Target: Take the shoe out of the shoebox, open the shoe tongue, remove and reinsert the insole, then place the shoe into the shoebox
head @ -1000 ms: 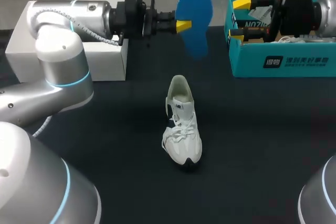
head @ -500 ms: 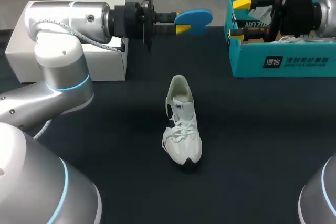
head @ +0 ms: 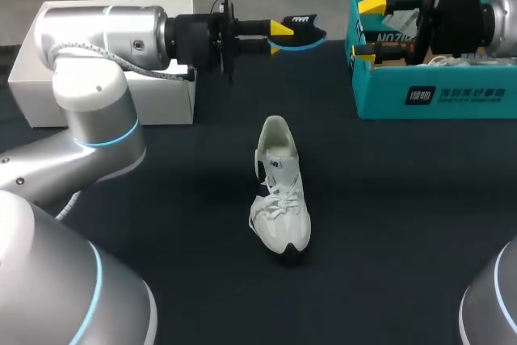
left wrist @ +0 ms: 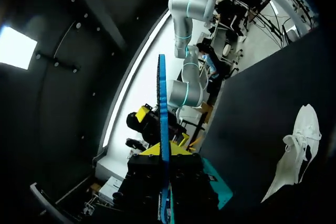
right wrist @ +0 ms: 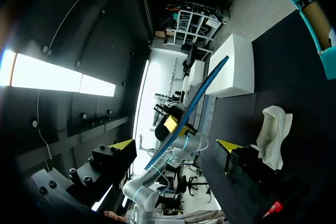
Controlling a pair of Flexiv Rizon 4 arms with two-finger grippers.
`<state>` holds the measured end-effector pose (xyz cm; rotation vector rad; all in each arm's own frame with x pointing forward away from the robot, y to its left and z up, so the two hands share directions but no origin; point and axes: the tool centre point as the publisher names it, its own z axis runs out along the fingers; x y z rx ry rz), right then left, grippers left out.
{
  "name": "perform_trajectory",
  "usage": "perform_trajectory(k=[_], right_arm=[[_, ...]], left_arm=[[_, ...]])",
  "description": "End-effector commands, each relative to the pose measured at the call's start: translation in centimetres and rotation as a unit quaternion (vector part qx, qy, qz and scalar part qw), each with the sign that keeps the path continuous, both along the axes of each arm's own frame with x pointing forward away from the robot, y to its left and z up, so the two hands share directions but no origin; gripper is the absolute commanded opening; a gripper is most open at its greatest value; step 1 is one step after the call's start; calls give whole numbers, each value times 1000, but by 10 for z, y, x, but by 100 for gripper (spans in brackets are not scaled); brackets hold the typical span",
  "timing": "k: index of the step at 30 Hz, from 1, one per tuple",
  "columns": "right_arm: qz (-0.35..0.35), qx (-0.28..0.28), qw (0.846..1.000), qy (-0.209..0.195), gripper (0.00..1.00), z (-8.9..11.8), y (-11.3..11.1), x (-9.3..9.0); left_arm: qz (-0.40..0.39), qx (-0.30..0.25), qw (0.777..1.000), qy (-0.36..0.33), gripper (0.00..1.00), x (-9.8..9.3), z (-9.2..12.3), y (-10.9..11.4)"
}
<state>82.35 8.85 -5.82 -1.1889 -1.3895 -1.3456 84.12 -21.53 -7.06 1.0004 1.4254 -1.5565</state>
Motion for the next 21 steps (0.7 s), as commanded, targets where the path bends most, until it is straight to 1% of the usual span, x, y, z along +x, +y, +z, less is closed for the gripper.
perform_trajectory(k=[1, 4, 5, 17, 21], right_arm=[[-1, 0, 1000, 0, 100, 0, 2, 0], [-1, 0, 1000, 0, 100, 0, 2, 0], [-1, 0, 1000, 0, 100, 0, 2, 0], [-1, 0, 1000, 0, 100, 0, 2, 0], [-1, 0, 1000, 0, 100, 0, 2, 0]], left_arm=[[14, -6, 958, -286, 0, -7, -1, 0], [17, 17, 937, -347, 0, -7, -3, -1], [21, 23, 934, -355, 0, -7, -3, -1], [21, 25, 934, -355, 0, -6, -4, -2], [21, 25, 941, -337, 0, -5, -6, -1]])
